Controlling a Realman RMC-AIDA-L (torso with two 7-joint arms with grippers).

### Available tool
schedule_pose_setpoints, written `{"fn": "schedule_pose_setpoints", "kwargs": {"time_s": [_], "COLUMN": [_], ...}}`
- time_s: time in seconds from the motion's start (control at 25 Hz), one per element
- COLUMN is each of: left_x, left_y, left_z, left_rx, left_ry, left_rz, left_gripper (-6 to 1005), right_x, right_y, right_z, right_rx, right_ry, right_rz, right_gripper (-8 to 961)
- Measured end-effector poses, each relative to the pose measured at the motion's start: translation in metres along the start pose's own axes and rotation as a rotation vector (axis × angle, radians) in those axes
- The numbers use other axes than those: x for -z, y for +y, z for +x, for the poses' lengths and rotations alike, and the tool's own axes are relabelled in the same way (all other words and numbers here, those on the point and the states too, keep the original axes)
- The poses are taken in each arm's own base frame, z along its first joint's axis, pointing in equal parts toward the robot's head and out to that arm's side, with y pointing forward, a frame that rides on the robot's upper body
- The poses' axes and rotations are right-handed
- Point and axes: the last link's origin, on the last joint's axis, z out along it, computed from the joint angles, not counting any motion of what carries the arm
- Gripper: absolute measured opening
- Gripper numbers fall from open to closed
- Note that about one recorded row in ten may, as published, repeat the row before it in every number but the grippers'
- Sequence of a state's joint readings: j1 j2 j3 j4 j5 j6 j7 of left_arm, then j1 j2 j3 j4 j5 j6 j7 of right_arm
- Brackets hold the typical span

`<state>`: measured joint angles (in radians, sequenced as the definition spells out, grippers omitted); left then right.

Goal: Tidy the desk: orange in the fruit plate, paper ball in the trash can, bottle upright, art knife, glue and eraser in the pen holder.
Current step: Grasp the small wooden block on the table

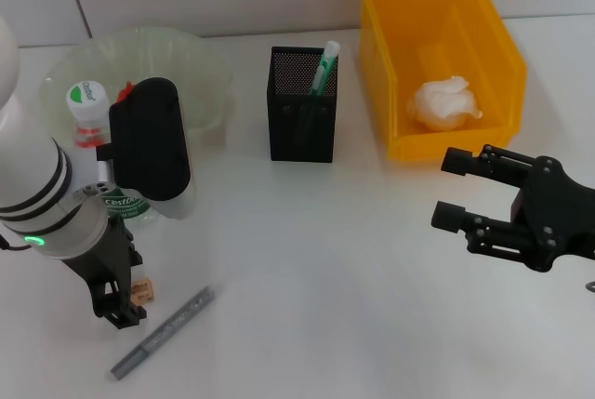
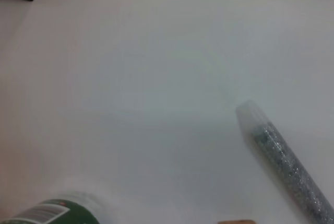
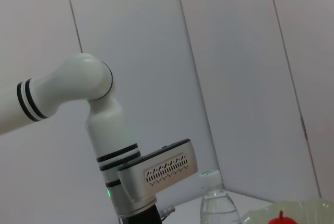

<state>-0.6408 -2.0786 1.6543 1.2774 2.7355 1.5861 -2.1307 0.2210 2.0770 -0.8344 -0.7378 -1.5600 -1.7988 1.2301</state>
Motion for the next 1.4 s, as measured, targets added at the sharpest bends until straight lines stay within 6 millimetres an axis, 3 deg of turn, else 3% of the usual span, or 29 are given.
{"fn": "schedule_pose_setpoints", "kwargs": {"time_s": [1.4], "left_x": [-0.0033], "left_y": [-0.0005], "left_z": [0.0002], "left_rx": [0.005], "left_ry": [-0.005], "left_rz": [0.004], "left_gripper": [539], "right_x": [0.0003], "right_y": [-0.0016], "right_z": [-0.0010], "right_rx": [0.003], "right_ry": [-0.002], "right_rz": [0.007], "right_gripper": [724]}}
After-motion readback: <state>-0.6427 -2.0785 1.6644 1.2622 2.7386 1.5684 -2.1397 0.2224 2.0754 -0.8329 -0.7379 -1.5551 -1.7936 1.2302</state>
